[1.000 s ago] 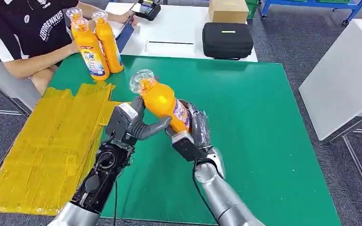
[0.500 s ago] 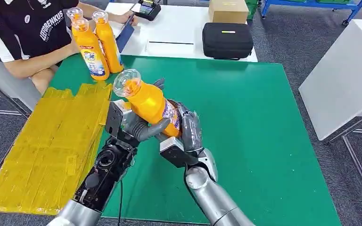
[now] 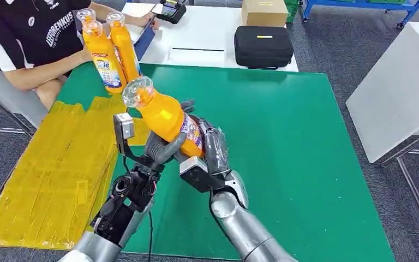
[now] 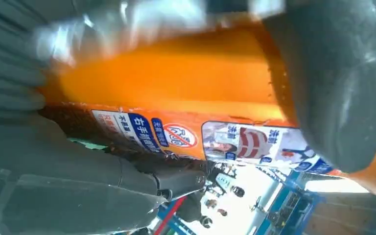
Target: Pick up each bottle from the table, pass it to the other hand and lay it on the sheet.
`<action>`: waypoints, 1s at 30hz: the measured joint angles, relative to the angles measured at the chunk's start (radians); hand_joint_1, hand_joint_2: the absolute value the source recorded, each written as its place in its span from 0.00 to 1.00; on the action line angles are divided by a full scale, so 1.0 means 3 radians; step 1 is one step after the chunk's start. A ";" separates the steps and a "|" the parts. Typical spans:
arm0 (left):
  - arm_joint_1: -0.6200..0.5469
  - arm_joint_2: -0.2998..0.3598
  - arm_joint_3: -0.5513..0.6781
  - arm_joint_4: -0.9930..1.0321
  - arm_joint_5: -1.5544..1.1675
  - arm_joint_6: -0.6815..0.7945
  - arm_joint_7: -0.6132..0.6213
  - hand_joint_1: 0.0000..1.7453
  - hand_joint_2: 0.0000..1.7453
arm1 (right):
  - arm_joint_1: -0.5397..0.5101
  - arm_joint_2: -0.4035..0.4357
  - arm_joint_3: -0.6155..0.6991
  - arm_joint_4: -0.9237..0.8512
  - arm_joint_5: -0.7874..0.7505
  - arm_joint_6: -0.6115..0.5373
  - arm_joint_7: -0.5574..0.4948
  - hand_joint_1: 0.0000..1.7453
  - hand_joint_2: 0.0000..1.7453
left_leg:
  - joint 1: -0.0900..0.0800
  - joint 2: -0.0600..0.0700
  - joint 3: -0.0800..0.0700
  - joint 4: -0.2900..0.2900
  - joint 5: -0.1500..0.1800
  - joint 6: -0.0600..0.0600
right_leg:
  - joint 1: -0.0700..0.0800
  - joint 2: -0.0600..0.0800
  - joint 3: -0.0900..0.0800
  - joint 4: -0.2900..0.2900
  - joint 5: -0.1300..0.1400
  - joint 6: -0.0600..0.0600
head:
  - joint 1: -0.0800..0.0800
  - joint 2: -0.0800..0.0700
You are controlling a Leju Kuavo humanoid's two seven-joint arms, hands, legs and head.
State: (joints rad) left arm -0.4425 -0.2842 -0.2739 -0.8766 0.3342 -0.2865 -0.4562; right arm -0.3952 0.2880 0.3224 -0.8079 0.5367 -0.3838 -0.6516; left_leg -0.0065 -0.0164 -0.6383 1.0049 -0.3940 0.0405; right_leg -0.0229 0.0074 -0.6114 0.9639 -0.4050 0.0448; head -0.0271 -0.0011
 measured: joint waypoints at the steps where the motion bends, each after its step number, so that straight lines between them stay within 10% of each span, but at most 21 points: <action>1: 0.0005 -0.0003 0.0016 -0.0001 0.0023 0.0000 0.0000 1.00 1.00 | -0.0005 0.0004 0.0010 0.0014 -0.0004 0.0001 0.0000 1.00 1.00 | 0.0000 0.0000 0.0000 0.0000 0.0000 0.0000 | 0.0000 0.0000 0.0000 0.0000 0.0000 0.0000 | 0.0000 0.0000; 16: 0.0145 -0.0005 0.0090 -0.0254 0.0133 0.0282 -0.0207 1.00 1.00 | -0.0156 0.0061 0.0090 0.0211 0.0050 0.0003 -0.0009 1.00 1.00 | 0.0000 0.0000 0.0000 0.0000 0.0000 0.0000 | 0.0000 0.0000 0.0000 0.0000 0.0000 0.0000 | -0.0001 0.0000; 17: 0.0151 -0.0004 0.0090 -0.0275 0.0118 0.0318 -0.0223 0.03 1.00 | -0.0166 0.0061 0.0092 0.0221 0.0057 0.0004 -0.0009 1.00 1.00 | 0.0000 0.0000 0.0000 0.0000 0.0000 0.0000 | 0.0000 0.0001 -0.0001 0.0000 0.0000 0.0000 | 0.0000 0.0000; 30: 0.0165 0.0034 0.0091 -0.0454 -0.0169 0.0613 -0.0373 0.00 1.00 | -0.0138 0.0053 0.0088 0.0311 0.0127 0.0025 0.0011 1.00 1.00 | 0.0000 0.0000 0.0000 0.0000 0.0000 0.0000 | 0.0000 0.0001 -0.0001 0.0000 0.0000 0.0000 | 0.0001 0.0000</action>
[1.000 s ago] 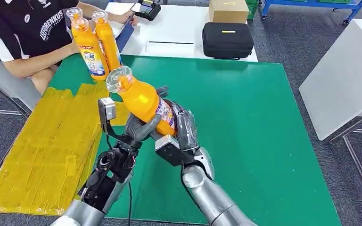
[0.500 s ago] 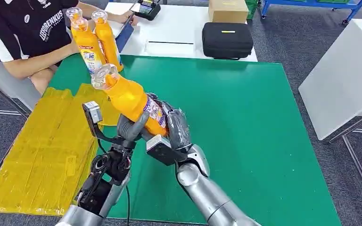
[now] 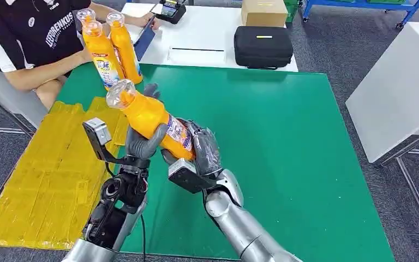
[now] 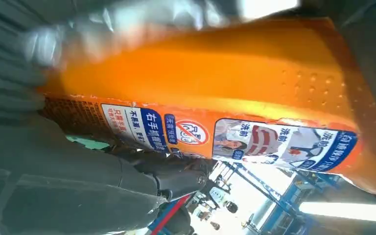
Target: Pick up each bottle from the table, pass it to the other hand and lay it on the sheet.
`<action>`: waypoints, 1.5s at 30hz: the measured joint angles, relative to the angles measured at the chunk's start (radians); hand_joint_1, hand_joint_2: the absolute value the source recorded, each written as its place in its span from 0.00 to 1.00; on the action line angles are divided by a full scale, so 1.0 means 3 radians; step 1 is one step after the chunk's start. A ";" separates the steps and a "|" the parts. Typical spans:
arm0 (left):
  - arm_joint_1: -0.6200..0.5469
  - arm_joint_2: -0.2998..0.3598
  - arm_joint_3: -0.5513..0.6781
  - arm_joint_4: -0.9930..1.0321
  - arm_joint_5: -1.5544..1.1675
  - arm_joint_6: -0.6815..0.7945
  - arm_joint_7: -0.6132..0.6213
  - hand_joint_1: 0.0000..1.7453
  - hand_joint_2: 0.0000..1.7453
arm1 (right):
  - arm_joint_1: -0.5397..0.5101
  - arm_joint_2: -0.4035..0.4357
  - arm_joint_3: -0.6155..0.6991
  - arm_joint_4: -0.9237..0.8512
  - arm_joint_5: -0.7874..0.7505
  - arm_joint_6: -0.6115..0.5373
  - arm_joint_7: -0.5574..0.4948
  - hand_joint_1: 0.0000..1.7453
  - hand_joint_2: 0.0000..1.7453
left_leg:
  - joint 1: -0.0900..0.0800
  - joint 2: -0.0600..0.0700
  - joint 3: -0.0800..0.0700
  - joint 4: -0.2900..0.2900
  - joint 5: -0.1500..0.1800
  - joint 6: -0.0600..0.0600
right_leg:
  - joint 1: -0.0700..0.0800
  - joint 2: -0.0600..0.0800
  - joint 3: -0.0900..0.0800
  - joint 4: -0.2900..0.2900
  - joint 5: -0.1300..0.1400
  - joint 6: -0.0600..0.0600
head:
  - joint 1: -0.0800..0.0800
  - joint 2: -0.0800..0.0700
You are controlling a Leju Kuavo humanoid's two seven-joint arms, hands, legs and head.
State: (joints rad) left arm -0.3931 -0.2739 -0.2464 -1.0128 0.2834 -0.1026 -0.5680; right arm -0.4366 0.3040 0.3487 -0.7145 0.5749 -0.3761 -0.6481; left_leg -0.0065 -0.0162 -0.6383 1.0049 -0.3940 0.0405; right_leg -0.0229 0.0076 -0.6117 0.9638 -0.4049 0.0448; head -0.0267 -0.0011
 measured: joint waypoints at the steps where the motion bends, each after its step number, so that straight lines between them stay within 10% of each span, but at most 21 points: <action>1: 0.0000 0.0001 0.0000 -0.0004 -0.0008 0.0000 0.0000 0.00 1.00 | 0.0001 0.0000 0.0000 0.0005 0.0003 0.0000 0.0000 1.00 1.00 | 0.0000 0.0000 0.0000 0.0000 0.0000 0.0000 | 0.0000 0.0000 0.0000 0.0000 0.0000 0.0000 | -0.0003 0.0000; 11: -0.0002 0.0017 -0.0003 -0.0005 -0.0056 -0.0006 0.0009 0.05 1.00 | 0.0009 0.0000 -0.0004 0.0039 0.0033 0.0001 0.0000 1.00 1.00 | 0.0000 0.0000 0.0000 0.0000 0.0000 0.0000 | 0.0000 0.0000 0.0000 0.0000 0.0000 0.0000 | -0.0001 0.0000; 12: -0.0002 0.0017 -0.0005 -0.0005 -0.0075 -0.0018 0.0010 1.00 1.00 | 0.0013 0.0000 -0.0005 0.0041 0.0036 0.0004 0.0000 1.00 1.00 | 0.0000 0.0000 0.0000 0.0000 0.0000 0.0000 | 0.0000 0.0000 -0.0001 0.0000 0.0000 0.0000 | -0.0001 0.0000; 45: -0.0036 0.0019 -0.0017 0.0111 -0.0177 -0.0110 -0.0028 1.00 1.00 | 0.0084 -0.0001 -0.0060 0.0038 0.0081 0.0018 0.0015 1.00 1.00 | 0.0000 0.0001 0.0000 0.0000 0.0000 0.0000 | 0.0000 0.0001 -0.0003 0.0000 0.0000 0.0000 | -0.0001 0.0000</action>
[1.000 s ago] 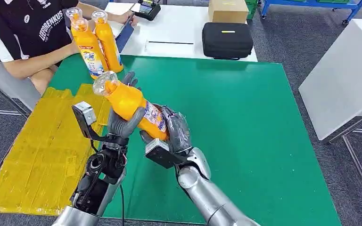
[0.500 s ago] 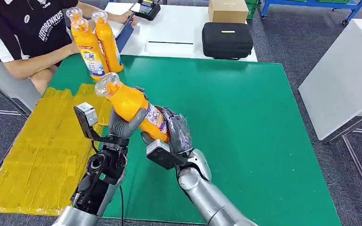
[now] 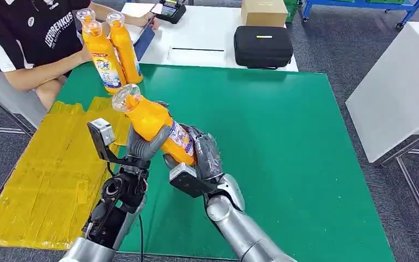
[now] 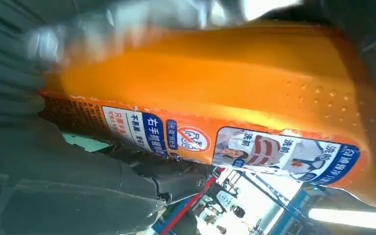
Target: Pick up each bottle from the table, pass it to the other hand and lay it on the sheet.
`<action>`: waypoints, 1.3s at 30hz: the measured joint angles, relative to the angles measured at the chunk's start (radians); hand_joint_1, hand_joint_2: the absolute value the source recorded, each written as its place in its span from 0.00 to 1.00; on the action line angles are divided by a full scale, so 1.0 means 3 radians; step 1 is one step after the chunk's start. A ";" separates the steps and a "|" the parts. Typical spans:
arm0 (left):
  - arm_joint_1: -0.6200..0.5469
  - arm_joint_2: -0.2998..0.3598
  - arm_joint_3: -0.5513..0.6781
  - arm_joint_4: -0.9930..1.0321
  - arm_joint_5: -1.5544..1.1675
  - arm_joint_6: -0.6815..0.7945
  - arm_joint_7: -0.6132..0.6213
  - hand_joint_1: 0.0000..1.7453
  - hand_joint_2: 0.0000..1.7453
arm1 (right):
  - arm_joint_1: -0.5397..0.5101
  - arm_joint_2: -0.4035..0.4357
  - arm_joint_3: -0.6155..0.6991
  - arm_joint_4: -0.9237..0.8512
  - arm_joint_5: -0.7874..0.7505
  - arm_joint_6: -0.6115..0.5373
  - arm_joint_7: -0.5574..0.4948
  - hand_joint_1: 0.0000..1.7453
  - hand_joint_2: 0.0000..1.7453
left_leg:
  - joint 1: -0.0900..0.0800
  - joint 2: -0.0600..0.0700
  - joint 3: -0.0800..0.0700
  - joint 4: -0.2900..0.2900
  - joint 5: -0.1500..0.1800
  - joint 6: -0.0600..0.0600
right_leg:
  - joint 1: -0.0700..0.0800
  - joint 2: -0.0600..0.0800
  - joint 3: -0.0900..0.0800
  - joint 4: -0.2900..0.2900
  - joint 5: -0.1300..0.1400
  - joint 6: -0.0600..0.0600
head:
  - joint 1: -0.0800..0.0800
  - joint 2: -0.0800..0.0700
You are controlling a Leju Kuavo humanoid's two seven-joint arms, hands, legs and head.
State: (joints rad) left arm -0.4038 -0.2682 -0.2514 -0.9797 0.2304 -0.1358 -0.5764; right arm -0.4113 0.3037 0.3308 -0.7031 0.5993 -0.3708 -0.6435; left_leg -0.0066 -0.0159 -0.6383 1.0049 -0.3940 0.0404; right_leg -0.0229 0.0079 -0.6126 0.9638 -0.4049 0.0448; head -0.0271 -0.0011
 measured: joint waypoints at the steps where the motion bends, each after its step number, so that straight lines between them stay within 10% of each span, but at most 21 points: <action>1: -0.0002 0.0001 0.0000 0.0005 -0.0001 -0.0008 -0.0010 1.00 1.00 | 0.0001 0.0000 -0.0001 0.0000 0.0000 -0.0003 0.0000 0.00 1.00 | 0.0000 0.0000 0.0000 0.0000 0.0000 0.0000 | 0.0000 0.0000 0.0000 0.0000 0.0000 0.0000 | 0.0000 0.0000; 11: 0.0011 0.0006 -0.0001 -0.0074 -0.0374 0.0133 -0.0095 1.00 1.00 | 0.0508 -0.0122 -0.0080 -0.0811 -0.0504 0.0134 0.0041 0.00 1.00 | 0.0000 -0.0004 -0.0003 0.0000 -0.0001 0.0000 | 0.0000 -0.0003 0.0000 0.0000 -0.0001 0.0000 | 0.0001 0.0000; 12: 0.0022 0.0015 -0.0001 -0.0107 -0.0416 0.0156 -0.0098 1.00 1.00 | 0.0610 -0.0148 -0.0093 -0.1018 -0.0589 0.0191 0.0069 0.00 0.00 | 0.0000 -0.0004 -0.0004 0.0000 -0.0002 -0.0001 | 0.0000 -0.0003 0.0000 0.0000 -0.0001 0.0000 | 0.0000 0.0000; 19: 0.0145 0.0055 0.0028 -0.0332 -0.0674 0.0438 -0.0117 1.00 1.00 | 0.1089 -0.0282 -0.0197 -0.2199 -0.1228 0.0504 0.0248 0.00 0.00 | -0.0001 -0.0003 -0.0004 0.0000 -0.0005 -0.0003 | 0.0000 -0.0002 -0.0001 -0.0001 -0.0002 -0.0001 | 0.0001 0.0000; 20: 0.0156 0.0057 0.0028 -0.0352 -0.0733 0.0510 -0.0125 1.00 1.00 | 0.1120 -0.0294 -0.0213 -0.2289 -0.1351 0.0576 0.0268 0.00 1.00 | 0.0000 -0.0003 -0.0003 0.0000 -0.0005 -0.0003 | 0.0000 -0.0002 -0.0002 -0.0001 -0.0002 -0.0001 | 0.0000 0.0000; 29: 0.0161 0.0080 -0.0020 -0.0336 -0.3540 0.2647 0.0190 1.00 1.00 | 0.1331 -0.0379 -0.0441 -0.2888 -0.1914 0.0634 0.0383 0.00 1.00 | 0.0000 -0.0002 -0.0002 0.0000 -0.0004 -0.0004 | 0.0000 -0.0001 -0.0001 -0.0001 -0.0001 0.0000 | 0.0000 0.0000; 39: 0.0132 0.0030 0.0151 -0.0194 -0.4603 0.2739 0.0360 1.00 1.00 | 0.1330 -0.0398 -0.0535 -0.3076 -0.2003 0.0586 0.0440 0.00 1.00 | 0.0000 0.0001 -0.0002 0.0000 -0.0004 -0.0004 | 0.0000 0.0001 -0.0001 -0.0001 -0.0001 0.0000 | 0.0000 0.0000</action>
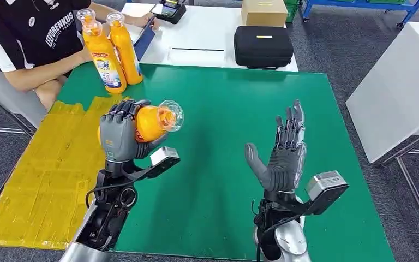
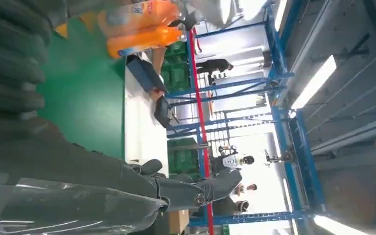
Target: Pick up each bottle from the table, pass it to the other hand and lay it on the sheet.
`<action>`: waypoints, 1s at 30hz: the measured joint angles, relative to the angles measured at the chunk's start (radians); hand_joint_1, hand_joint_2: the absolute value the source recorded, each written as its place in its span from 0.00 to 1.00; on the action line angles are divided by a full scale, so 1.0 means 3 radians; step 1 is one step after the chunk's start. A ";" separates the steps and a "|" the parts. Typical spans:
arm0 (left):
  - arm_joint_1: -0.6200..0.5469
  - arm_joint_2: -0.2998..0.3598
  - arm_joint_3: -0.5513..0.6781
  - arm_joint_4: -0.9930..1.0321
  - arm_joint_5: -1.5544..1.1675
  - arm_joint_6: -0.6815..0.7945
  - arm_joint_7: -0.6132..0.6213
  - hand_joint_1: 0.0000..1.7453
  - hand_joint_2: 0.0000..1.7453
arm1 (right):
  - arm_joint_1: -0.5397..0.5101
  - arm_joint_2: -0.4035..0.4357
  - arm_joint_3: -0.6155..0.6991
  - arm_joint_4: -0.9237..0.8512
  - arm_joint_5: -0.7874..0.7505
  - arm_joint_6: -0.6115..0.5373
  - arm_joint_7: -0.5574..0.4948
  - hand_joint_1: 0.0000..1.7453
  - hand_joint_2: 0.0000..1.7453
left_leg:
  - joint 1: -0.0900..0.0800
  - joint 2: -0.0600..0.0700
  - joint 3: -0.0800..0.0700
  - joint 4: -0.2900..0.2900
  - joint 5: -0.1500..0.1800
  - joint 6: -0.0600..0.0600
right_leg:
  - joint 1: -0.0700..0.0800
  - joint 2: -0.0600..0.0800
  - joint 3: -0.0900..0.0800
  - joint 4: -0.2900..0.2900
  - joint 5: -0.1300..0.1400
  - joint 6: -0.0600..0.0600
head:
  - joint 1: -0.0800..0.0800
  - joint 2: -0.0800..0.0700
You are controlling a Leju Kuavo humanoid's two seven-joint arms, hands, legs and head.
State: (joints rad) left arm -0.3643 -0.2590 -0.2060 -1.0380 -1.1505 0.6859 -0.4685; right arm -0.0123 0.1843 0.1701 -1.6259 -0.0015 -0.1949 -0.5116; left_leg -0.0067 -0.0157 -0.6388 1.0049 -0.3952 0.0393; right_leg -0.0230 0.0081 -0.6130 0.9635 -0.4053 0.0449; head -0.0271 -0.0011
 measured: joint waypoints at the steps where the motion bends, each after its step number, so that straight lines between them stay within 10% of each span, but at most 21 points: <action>1: -0.0001 -0.0004 0.0005 0.0009 0.0001 0.0000 0.0000 1.00 1.00 | 0.0000 0.0000 -0.0001 -0.0006 -0.0001 0.0000 0.0001 0.00 1.00 | 0.0000 0.0000 0.0000 0.0000 0.0000 0.0000 | 0.0000 0.0001 0.0000 0.0000 0.0000 0.0000 | 0.0000 0.0000; 9: -0.0189 0.0113 -0.0470 0.0354 -0.1325 0.0000 0.1281 1.00 1.00 | -0.0129 -0.0046 -0.0013 0.0019 -0.0099 0.0008 0.0100 0.00 1.00 | -0.0001 -0.0001 0.0000 0.0000 0.0001 0.0001 | -0.0001 0.0001 0.0001 0.0000 0.0001 0.0000 | 0.0000 0.0000; 30: -0.0542 0.0326 -0.1170 0.1772 -0.1381 0.0004 0.1795 1.00 1.00 | -0.0447 -0.0036 0.0000 0.0444 -0.0003 0.0201 0.0179 0.00 1.00 | 0.0000 0.0000 0.0000 0.0000 0.0001 0.0001 | 0.0000 0.0001 0.0002 0.0001 0.0001 0.0000 | -0.0001 0.0000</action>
State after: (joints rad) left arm -0.5269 -0.1611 -0.5569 -0.5065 -1.5648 0.6870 0.0699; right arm -0.1466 0.1736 0.1701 -1.4927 -0.0023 -0.1346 -0.4578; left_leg -0.0066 -0.0158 -0.6390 1.0048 -0.3950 0.0395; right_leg -0.0230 0.0084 -0.6124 0.9637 -0.4051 0.0450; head -0.0275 -0.0011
